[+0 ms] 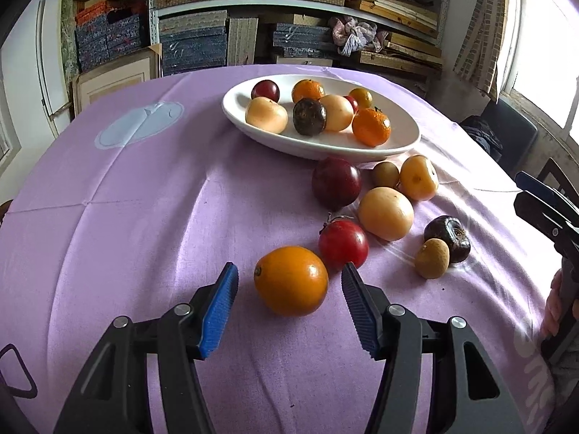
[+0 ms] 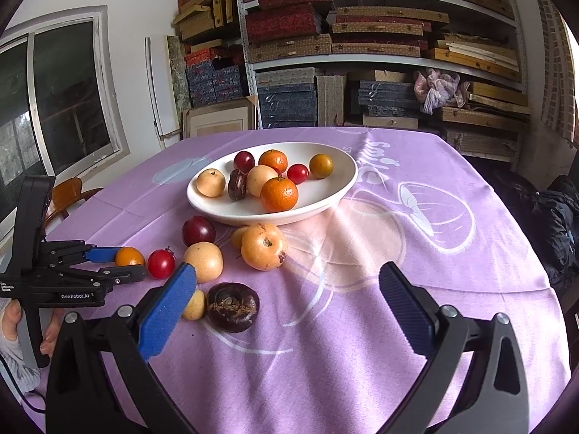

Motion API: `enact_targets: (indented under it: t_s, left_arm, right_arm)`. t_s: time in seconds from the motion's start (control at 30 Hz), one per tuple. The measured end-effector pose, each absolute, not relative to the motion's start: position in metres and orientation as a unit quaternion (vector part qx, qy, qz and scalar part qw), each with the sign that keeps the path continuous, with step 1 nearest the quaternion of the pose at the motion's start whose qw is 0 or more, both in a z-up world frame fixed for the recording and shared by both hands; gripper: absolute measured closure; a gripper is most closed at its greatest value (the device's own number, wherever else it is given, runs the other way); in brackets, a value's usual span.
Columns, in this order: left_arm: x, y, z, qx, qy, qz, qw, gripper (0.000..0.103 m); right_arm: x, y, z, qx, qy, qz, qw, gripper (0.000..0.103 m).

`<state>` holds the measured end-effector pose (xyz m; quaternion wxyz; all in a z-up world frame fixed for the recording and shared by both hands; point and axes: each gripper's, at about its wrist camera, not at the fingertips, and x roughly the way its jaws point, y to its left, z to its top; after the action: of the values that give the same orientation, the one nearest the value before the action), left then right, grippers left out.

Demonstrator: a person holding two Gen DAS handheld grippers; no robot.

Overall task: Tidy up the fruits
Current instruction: 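Grasp the dark brown fruit with the right tool while the left grasps an orange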

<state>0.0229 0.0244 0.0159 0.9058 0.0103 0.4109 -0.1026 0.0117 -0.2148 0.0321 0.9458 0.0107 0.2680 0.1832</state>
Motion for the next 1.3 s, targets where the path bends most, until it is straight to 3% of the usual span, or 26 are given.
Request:
enact_targets:
  t_s: [0.07,0.1,0.13,0.53,0.67,0.97,1.07,1.3]
  left_arm:
    - [0.022,0.024,0.016,0.013,0.410,-0.105,0.906,0.042]
    - [0.022,0.023,0.016,0.014,0.411,-0.105,0.905,0.047]
    - [0.022,0.024,0.015,0.011,0.412,-0.110,0.904,0.064]
    - [0.022,0.026,0.016,0.006,0.411,-0.105,0.906,0.065]
    - [0.021,0.025,0.017,0.009,0.411,-0.104,0.906,0.065]
    - [0.022,0.025,0.016,0.008,0.416,-0.104,0.903,0.065]
    - [0.024,0.026,0.015,0.006,0.418,-0.106,0.902,0.065]
    - [0.022,0.024,0.017,0.006,0.410,-0.121,0.904,0.065]
  right_arm:
    - [0.012,-0.215,0.032,0.011,0.270,0.185,0.945,0.004]
    - [0.012,-0.215,0.032,0.012,0.272,0.187,0.944,0.004]
    - [0.013,-0.214,0.031,0.012,0.274,0.190,0.943,0.004]
    - [0.011,-0.176,0.016,-0.074,0.335,0.230,0.911,0.005]
    - [0.020,-0.170,0.007,-0.084,0.366,0.220,0.900,0.047]
    - [0.041,-0.150,-0.005,-0.102,0.404,0.245,0.876,0.048]
    - [0.047,-0.138,-0.007,-0.124,0.404,0.247,0.872,0.058]
    - [0.052,-0.149,-0.004,-0.085,0.400,0.261,0.875,0.058]
